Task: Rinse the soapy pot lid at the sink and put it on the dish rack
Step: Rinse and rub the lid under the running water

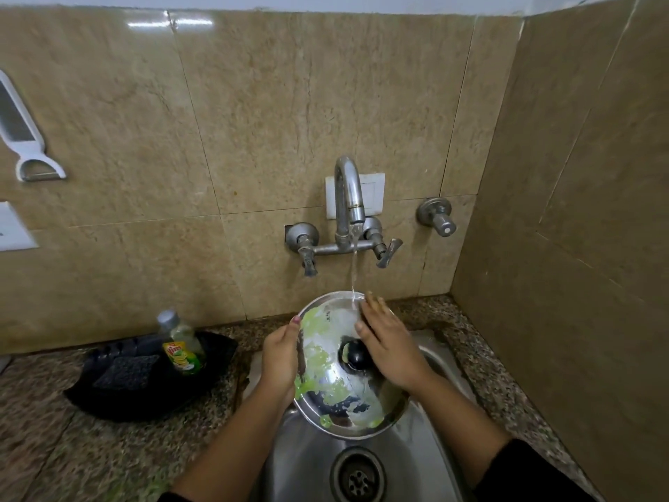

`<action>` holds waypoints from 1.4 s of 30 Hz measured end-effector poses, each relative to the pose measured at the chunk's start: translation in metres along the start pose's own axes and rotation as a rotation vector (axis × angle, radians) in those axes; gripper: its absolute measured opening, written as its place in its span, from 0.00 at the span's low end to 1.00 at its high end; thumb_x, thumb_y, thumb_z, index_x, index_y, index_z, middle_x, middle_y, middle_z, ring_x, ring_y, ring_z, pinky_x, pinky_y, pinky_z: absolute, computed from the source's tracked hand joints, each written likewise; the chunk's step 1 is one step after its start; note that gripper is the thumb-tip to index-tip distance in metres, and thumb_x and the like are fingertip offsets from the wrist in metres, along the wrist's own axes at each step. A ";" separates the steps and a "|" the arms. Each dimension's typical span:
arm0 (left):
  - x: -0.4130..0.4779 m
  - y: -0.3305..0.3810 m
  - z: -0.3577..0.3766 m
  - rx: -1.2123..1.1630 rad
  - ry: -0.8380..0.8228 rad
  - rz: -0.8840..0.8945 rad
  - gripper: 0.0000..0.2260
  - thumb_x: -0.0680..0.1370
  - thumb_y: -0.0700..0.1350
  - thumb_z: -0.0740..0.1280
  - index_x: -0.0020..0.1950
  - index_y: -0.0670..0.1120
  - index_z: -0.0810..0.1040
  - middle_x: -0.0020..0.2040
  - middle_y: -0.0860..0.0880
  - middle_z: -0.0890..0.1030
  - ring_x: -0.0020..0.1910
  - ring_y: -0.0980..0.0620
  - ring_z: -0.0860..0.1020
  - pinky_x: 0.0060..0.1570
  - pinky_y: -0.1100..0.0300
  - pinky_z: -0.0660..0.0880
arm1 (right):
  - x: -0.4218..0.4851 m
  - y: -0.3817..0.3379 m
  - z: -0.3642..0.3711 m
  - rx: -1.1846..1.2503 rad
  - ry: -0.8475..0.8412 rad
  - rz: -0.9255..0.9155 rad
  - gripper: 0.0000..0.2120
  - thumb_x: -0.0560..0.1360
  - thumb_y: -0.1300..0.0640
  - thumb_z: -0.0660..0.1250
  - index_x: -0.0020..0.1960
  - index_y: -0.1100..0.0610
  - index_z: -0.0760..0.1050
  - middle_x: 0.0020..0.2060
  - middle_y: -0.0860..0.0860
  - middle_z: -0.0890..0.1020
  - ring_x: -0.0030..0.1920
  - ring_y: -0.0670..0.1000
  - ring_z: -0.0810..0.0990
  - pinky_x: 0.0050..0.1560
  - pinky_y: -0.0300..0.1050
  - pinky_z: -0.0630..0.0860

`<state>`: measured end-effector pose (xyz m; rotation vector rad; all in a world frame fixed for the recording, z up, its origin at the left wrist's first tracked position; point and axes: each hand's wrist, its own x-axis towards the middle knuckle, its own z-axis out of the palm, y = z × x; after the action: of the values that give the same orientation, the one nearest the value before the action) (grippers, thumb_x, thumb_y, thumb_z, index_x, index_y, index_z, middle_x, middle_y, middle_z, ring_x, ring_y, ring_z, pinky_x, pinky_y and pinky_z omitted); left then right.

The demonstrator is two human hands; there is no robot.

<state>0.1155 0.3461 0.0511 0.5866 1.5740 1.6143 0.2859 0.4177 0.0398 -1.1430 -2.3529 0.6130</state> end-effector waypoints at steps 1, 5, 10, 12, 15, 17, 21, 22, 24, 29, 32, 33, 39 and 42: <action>-0.002 0.001 0.000 0.008 -0.007 0.010 0.14 0.80 0.47 0.63 0.40 0.42 0.82 0.38 0.40 0.83 0.39 0.42 0.80 0.47 0.47 0.77 | -0.001 -0.008 0.001 -0.008 -0.046 -0.054 0.46 0.68 0.23 0.32 0.78 0.47 0.51 0.76 0.42 0.49 0.77 0.43 0.44 0.77 0.48 0.44; -0.012 0.005 0.002 0.004 -0.041 0.032 0.14 0.80 0.45 0.62 0.37 0.43 0.80 0.29 0.48 0.81 0.30 0.49 0.78 0.38 0.56 0.74 | 0.001 -0.023 0.006 0.001 -0.141 -0.220 0.36 0.74 0.29 0.38 0.77 0.43 0.54 0.76 0.38 0.52 0.76 0.38 0.44 0.76 0.43 0.43; -0.010 0.002 -0.003 -0.027 0.054 0.032 0.14 0.79 0.45 0.63 0.36 0.43 0.79 0.27 0.50 0.81 0.28 0.51 0.77 0.34 0.59 0.73 | -0.005 -0.015 0.005 0.017 -0.027 -0.096 0.38 0.73 0.28 0.40 0.77 0.47 0.55 0.74 0.39 0.52 0.77 0.44 0.50 0.77 0.49 0.51; -0.013 0.001 -0.004 -0.034 0.003 0.046 0.13 0.80 0.44 0.62 0.38 0.42 0.81 0.30 0.48 0.82 0.30 0.50 0.79 0.36 0.58 0.74 | -0.001 -0.031 0.009 0.013 -0.158 -0.217 0.33 0.75 0.31 0.42 0.76 0.45 0.57 0.76 0.39 0.55 0.77 0.42 0.50 0.77 0.46 0.48; -0.016 0.000 -0.004 -0.024 0.004 0.071 0.13 0.80 0.44 0.62 0.39 0.42 0.81 0.33 0.45 0.82 0.34 0.48 0.79 0.39 0.57 0.74 | 0.008 -0.028 0.009 0.088 -0.120 -0.236 0.28 0.78 0.34 0.48 0.72 0.44 0.65 0.74 0.40 0.64 0.75 0.40 0.55 0.75 0.47 0.53; -0.016 0.000 -0.008 -0.054 0.062 0.060 0.13 0.80 0.45 0.62 0.39 0.42 0.80 0.33 0.46 0.81 0.32 0.49 0.78 0.36 0.58 0.74 | 0.009 -0.014 0.006 0.150 0.143 -0.082 0.21 0.79 0.43 0.57 0.69 0.48 0.72 0.69 0.43 0.72 0.70 0.41 0.64 0.73 0.50 0.62; -0.018 -0.002 -0.014 -0.148 0.113 0.054 0.14 0.79 0.47 0.63 0.38 0.41 0.79 0.35 0.44 0.79 0.35 0.47 0.76 0.40 0.55 0.74 | 0.009 -0.007 0.002 0.262 0.459 0.335 0.12 0.80 0.54 0.62 0.62 0.54 0.75 0.57 0.52 0.79 0.60 0.53 0.74 0.55 0.46 0.71; -0.018 -0.002 -0.015 -0.166 0.095 0.046 0.13 0.79 0.47 0.63 0.39 0.41 0.79 0.35 0.44 0.80 0.35 0.47 0.77 0.41 0.55 0.74 | 0.013 -0.008 0.001 0.364 0.445 0.369 0.10 0.80 0.53 0.61 0.58 0.54 0.76 0.52 0.52 0.80 0.56 0.55 0.77 0.50 0.45 0.71; -0.017 0.002 -0.018 -0.189 0.016 -0.003 0.12 0.79 0.47 0.63 0.42 0.41 0.80 0.35 0.45 0.83 0.35 0.48 0.80 0.40 0.57 0.76 | 0.022 -0.009 -0.003 0.437 0.420 0.359 0.08 0.80 0.51 0.60 0.51 0.53 0.76 0.43 0.49 0.81 0.48 0.55 0.80 0.42 0.46 0.70; -0.004 0.019 -0.021 0.087 -0.166 0.035 0.15 0.78 0.50 0.65 0.45 0.39 0.82 0.37 0.44 0.83 0.36 0.48 0.80 0.37 0.59 0.76 | 0.044 -0.012 -0.017 0.172 0.231 0.158 0.11 0.76 0.41 0.63 0.44 0.46 0.77 0.39 0.44 0.82 0.42 0.48 0.79 0.41 0.45 0.72; 0.001 0.032 -0.013 0.230 -0.237 0.087 0.15 0.78 0.48 0.65 0.34 0.43 0.79 0.27 0.51 0.80 0.27 0.53 0.76 0.29 0.65 0.72 | 0.055 -0.035 -0.017 0.012 0.068 -0.105 0.13 0.78 0.43 0.62 0.46 0.52 0.76 0.40 0.48 0.81 0.42 0.50 0.77 0.41 0.47 0.70; 0.002 0.033 -0.010 0.247 -0.247 0.098 0.15 0.78 0.48 0.65 0.33 0.44 0.77 0.25 0.52 0.79 0.24 0.56 0.74 0.26 0.67 0.70 | 0.057 -0.038 -0.013 -0.051 0.045 -0.190 0.14 0.78 0.43 0.61 0.47 0.54 0.75 0.42 0.50 0.80 0.44 0.51 0.76 0.42 0.48 0.70; 0.007 0.013 -0.012 0.182 -0.078 0.114 0.18 0.78 0.50 0.65 0.38 0.37 0.79 0.33 0.42 0.78 0.32 0.49 0.74 0.34 0.60 0.70 | 0.052 -0.003 0.003 -0.089 0.224 0.124 0.19 0.81 0.44 0.55 0.64 0.54 0.72 0.59 0.54 0.78 0.61 0.56 0.74 0.59 0.52 0.70; 0.010 0.010 -0.012 0.206 -0.113 0.131 0.17 0.78 0.50 0.65 0.40 0.37 0.81 0.35 0.42 0.82 0.35 0.48 0.77 0.39 0.57 0.73 | 0.051 -0.012 0.006 -0.159 0.030 -0.220 0.25 0.81 0.41 0.51 0.74 0.49 0.61 0.72 0.51 0.69 0.72 0.52 0.63 0.71 0.51 0.57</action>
<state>0.0982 0.3476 0.0575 0.8924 1.6570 1.4940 0.2471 0.4510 0.0525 -0.9316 -2.4925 0.3349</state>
